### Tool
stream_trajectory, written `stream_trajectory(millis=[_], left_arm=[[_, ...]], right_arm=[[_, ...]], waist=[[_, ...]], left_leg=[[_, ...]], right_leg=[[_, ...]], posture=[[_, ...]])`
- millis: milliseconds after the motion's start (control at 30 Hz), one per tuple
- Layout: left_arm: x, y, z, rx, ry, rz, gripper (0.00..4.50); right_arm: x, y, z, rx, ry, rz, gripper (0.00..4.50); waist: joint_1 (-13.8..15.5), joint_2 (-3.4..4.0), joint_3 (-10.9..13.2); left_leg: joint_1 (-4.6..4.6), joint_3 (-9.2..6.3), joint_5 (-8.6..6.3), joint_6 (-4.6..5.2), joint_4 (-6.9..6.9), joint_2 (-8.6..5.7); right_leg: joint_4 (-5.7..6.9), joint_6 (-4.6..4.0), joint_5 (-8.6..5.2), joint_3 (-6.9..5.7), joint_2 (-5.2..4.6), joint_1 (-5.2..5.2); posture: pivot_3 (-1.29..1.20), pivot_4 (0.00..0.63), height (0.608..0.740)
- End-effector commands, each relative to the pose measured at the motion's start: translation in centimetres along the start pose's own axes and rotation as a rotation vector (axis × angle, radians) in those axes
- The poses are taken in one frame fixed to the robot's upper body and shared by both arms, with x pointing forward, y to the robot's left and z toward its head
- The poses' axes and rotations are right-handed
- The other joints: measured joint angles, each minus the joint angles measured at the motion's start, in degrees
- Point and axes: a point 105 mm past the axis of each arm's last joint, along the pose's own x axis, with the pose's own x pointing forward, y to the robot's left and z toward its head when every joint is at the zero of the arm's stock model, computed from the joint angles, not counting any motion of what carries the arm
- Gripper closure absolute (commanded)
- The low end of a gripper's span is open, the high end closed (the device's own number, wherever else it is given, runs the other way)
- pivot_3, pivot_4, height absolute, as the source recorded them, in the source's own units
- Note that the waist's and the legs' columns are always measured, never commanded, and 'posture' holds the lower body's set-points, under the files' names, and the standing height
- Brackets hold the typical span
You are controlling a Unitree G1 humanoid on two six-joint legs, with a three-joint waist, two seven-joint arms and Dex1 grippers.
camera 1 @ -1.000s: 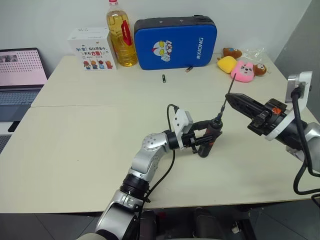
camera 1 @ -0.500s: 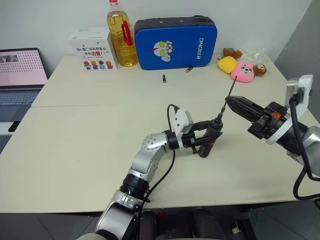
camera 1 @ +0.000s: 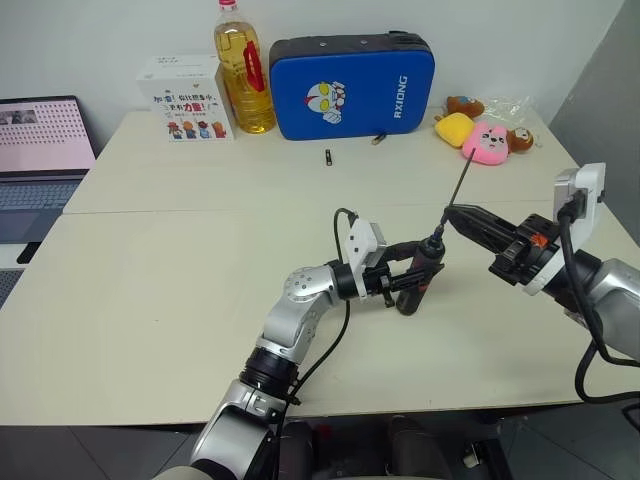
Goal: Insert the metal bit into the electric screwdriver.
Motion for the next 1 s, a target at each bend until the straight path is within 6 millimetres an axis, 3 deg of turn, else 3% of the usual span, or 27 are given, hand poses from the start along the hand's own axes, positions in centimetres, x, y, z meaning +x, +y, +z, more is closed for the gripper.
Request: stream_trajectory(millis=[33,367,1000], left_arm=[[0.6,-0.4,1.8,0.05,-0.047,-0.027,2.81],[0.6,-0.4,1.8,0.05,-0.048,-0.026,2.81],[0.7,-0.3,1.8,0.054,-0.046,-0.026,2.81]], right_arm=[[0.1,0.4,-1.6,0.02,0.065,0.026,4.47],[-0.2,0.5,-2.9,0.022,0.102,0.026,4.47],[0.1,0.6,-3.5,-0.078,0.136,0.048,4.47]], waist=[[0.0,0.0,0.0],[0.0,0.0,0.0],[0.0,-0.01,0.0]], left_leg=[[0.0,0.0,0.0,0.0,0.0,0.0],[0.02,0.0,0.0,0.0,0.0,0.0],[0.05,-0.01,0.0,0.0,0.0,0.0]], right_leg=[[0.0,0.0,0.0,0.0,0.0,0.0],[0.0,0.0,0.0,0.0,0.0,0.02],[0.0,0.0,0.0,-0.01,0.0,0.04]], posture=[[0.0,0.15,0.74],[0.0,0.15,0.74],[0.0,0.15,0.74]])
